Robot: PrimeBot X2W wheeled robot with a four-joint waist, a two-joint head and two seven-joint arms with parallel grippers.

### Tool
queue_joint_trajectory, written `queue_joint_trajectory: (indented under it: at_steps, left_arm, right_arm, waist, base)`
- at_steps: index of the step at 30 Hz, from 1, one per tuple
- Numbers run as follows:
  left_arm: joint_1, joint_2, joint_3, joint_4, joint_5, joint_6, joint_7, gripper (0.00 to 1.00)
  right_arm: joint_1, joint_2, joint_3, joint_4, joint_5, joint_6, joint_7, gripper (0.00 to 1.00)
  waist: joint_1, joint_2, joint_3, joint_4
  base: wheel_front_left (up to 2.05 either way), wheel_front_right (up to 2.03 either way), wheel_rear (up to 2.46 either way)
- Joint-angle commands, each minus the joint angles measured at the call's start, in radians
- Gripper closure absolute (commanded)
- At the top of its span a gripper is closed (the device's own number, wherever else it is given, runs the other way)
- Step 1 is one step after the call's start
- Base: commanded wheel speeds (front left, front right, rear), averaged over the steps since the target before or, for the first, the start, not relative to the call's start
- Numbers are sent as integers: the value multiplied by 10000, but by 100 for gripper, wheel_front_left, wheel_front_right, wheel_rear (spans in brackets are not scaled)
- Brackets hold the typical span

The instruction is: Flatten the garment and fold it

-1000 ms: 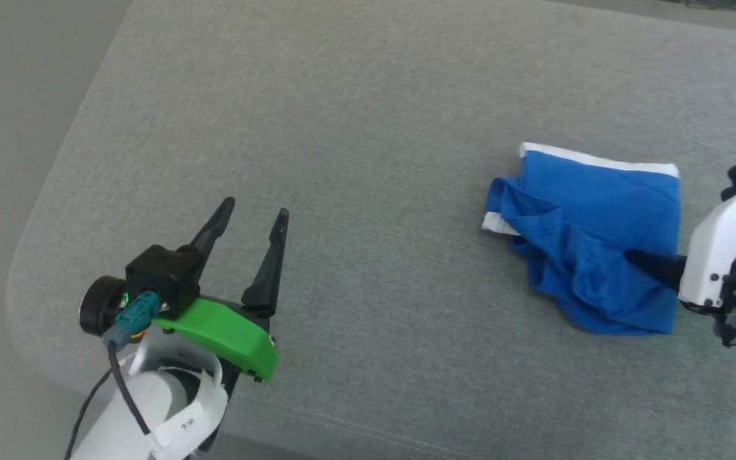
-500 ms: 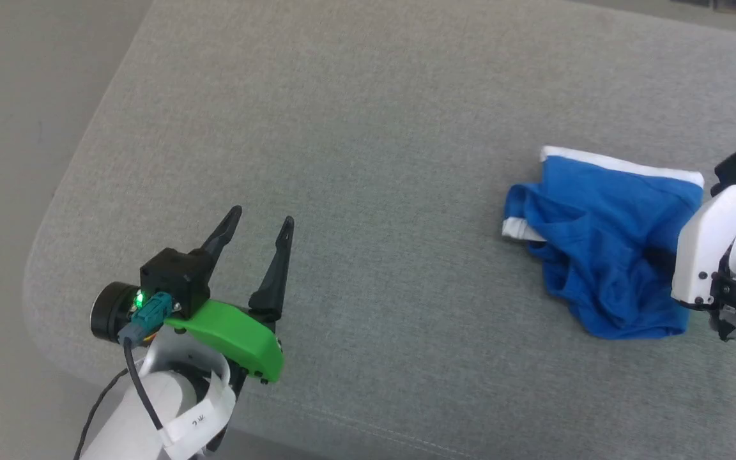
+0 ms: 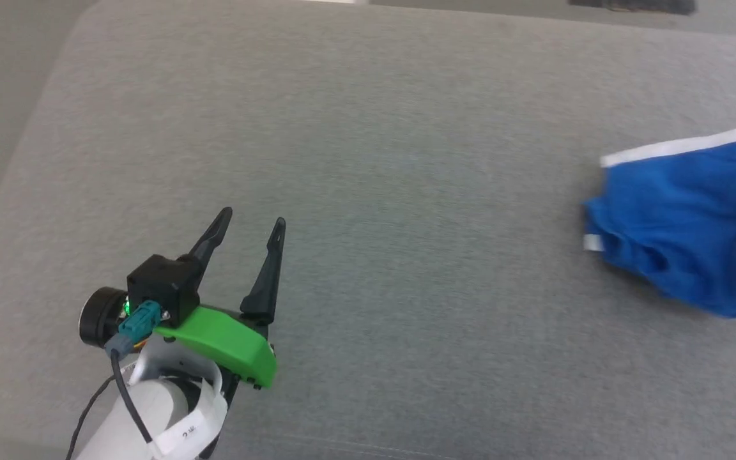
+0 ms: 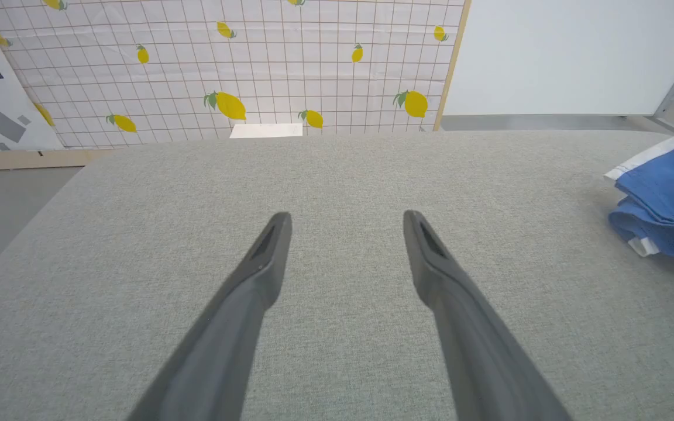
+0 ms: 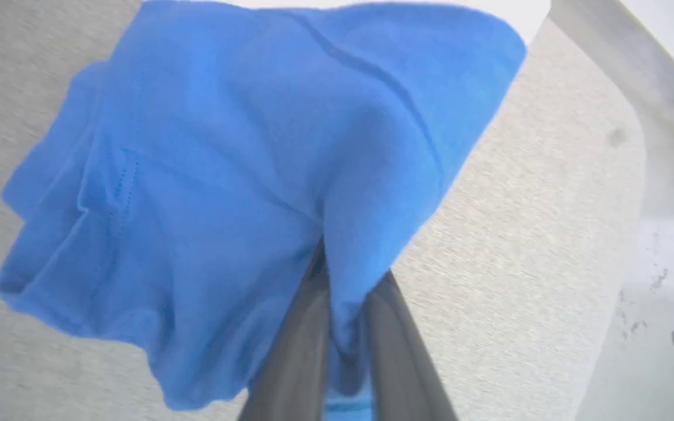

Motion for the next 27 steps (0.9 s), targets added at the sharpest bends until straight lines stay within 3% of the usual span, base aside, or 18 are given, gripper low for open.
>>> queue_joint_trajectory:
  at_steps: [1,8,15,19,27]
  left_arm:
    - [47,90,48,-113,-137,31,-4,0]
    - [-368,185,71,-584,-25,-36,-31,0]
    - [-669,325,107,-995,93,-62,-10,0]
    - [-772,420,136,-1197,117,-83,23,0]
    - [-889,554,185,-1378,85,-136,38,0]
  right_arm:
    - [-26,-395,91,15,25,-15,-206,100]
    - [127,-2265,-228,1031,-7,-15,-1529,100]
    - [707,-3193,-1469,2860,-518,-15,-2962,100]
    - [790,-3419,-2122,3818,-990,-15,-3887,100]
    - [-43,-3148,-3052,5071,-2266,-15,-4995,100]
  waist:
    - [0,-1,425,-622]
    - [0,-1,1599,-911]
    - [0,-1,2623,-783]
    - [0,-1,3052,-659]
    - [0,-1,3502,-508]
  base:
    - [0,0,0]
    - [0,0,0]
    - [0,0,0]
    - [0,0,0]
    - [0,0,0]
